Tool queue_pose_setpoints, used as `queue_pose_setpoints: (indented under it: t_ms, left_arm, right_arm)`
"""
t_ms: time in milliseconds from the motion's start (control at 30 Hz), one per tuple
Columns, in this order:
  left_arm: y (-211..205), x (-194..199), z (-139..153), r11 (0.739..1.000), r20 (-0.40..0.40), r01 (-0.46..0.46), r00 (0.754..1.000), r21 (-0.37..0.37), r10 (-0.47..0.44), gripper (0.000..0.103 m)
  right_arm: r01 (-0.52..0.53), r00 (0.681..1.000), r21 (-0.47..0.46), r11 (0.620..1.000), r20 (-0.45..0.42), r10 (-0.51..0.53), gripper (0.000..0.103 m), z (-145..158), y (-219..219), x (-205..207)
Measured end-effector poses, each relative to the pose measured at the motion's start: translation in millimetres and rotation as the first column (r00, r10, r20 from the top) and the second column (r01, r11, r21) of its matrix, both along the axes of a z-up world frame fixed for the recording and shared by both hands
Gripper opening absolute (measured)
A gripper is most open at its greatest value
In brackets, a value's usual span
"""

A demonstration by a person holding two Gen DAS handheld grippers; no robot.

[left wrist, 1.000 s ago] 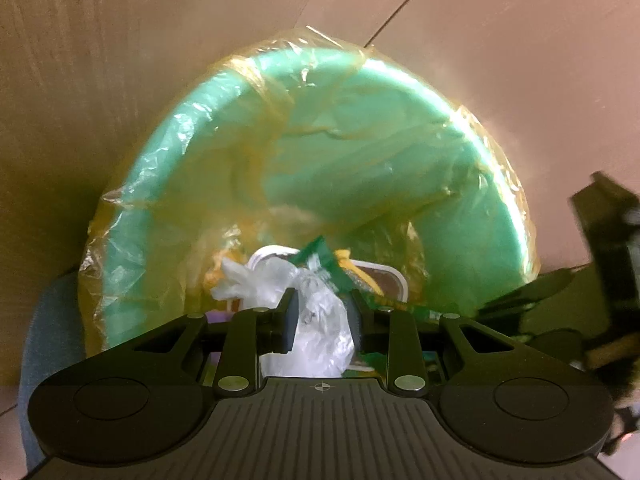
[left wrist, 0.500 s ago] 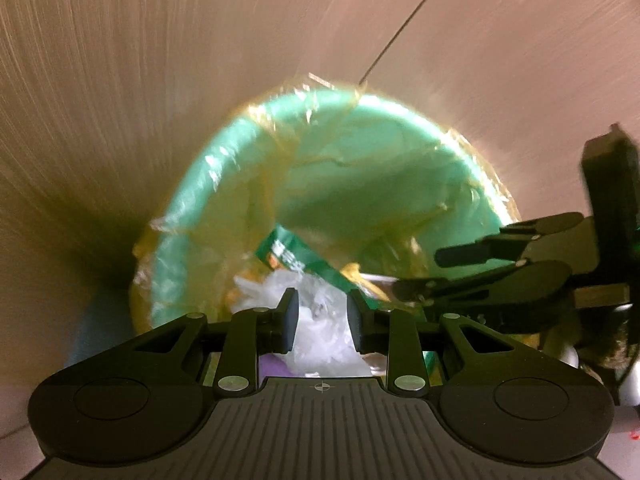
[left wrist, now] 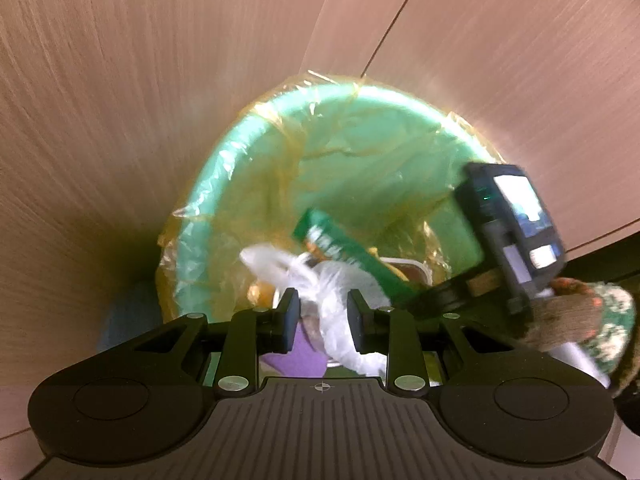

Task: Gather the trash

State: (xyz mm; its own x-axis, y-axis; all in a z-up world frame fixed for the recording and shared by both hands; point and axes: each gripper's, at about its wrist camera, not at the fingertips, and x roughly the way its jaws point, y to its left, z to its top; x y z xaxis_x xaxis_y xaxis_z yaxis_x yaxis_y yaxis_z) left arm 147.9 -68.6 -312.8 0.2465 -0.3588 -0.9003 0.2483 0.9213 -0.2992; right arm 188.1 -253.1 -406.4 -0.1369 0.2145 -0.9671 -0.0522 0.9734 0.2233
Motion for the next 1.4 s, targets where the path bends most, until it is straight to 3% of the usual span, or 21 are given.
queue_pose_setpoints:
  t_ms: [67, 133, 233, 333, 400, 500, 567, 633, 733, 900, 1000, 1100, 1167, 1267, 1400]
  left_arm:
    - [0, -1, -2, 1.000, -0.012, 0.005, 1.000, -0.006, -0.005, 0.030]
    - [-1, -2, -4, 1.000, -0.021, 0.007, 1.000, -0.013, -0.007, 0.030]
    - [0, -3, -9, 1.000, -0.035, -0.002, 0.999, -0.016, 0.001, 0.030]
    - [0, -2, -11, 1.000, -0.039, -0.007, 0.999, -0.013, 0.007, 0.030]
    - [0, -1, -10, 1.000, -0.035, -0.010, 0.999, -0.015, 0.010, 0.030]
    - [2, -2, -6, 1.000, -0.029, -0.025, 0.999, -0.016, 0.025, 0.030]
    - [3, 0, -7, 0.999, -0.030, -0.034, 0.999, -0.013, 0.034, 0.030]
    - [3, 1, -8, 0.999, -0.032, -0.039, 0.999, -0.014, 0.038, 0.030]
    - [2, 1, -9, 0.999, -0.036, -0.039, 0.999, -0.021, 0.038, 0.030]
    - [-4, -2, -10, 0.999, -0.042, -0.019, 0.999, -0.029, 0.018, 0.030]
    - [-8, -4, -9, 1.000, -0.036, -0.005, 0.999, -0.024, 0.004, 0.030]
    - [-9, -6, -1, 1.000, -0.012, 0.003, 1.000, -0.022, -0.003, 0.030]
    - [-10, -9, 7, 1.000, 0.010, 0.006, 1.000, -0.021, -0.005, 0.030]
    - [-13, -17, 23, 0.999, 0.047, 0.014, 0.999, -0.032, -0.013, 0.030]
    - [-12, -29, 65, 0.996, 0.166, 0.018, 0.986, -0.083, -0.004, 0.030]
  right_arm:
    - [-0.002, 1.000, 0.043, 0.999, 0.027, 0.001, 0.020, 19, -11, -2]
    - [-0.057, 0.993, 0.046, 0.997, 0.109, 0.052, 0.022, 46, -15, -4]
    - [-0.128, 0.956, -0.049, 0.991, 0.260, 0.137, 0.034, 85, -17, -7]
    - [-0.164, 0.923, -0.129, 0.978, 0.331, 0.198, 0.059, 94, -10, -9]
    - [-0.144, 0.939, -0.104, 0.984, 0.299, 0.169, 0.060, 80, -7, -5]
    - [-0.091, 0.975, -0.057, 0.994, 0.196, 0.101, 0.054, 31, -1, -4]
    - [-0.067, 0.986, -0.064, 0.996, 0.145, 0.076, 0.038, 11, 4, -7]
    - [-0.072, 0.989, -0.057, 0.996, 0.126, 0.079, 0.024, 12, 4, -9]
    - [-0.065, 0.993, 0.055, 0.996, 0.103, 0.059, 0.006, 37, -6, -13]
    - [-0.004, 0.999, 0.166, 0.986, 0.054, -0.005, 0.003, 74, -30, -19]
    - [-0.012, 1.000, 0.116, 0.993, 0.022, 0.010, 0.003, 67, -33, -21]
    - [-0.028, 0.999, 0.032, 0.999, 0.046, 0.027, 0.005, 45, -26, -32]
    - [-0.004, 0.998, 0.051, 0.999, 0.061, 0.001, 0.005, 48, -26, -40]
    - [0.021, 0.990, 0.066, 0.998, 0.137, -0.030, 0.005, 67, -27, -53]
    - [0.039, 0.946, 0.048, 0.998, 0.319, -0.052, 0.009, 118, -24, -69]
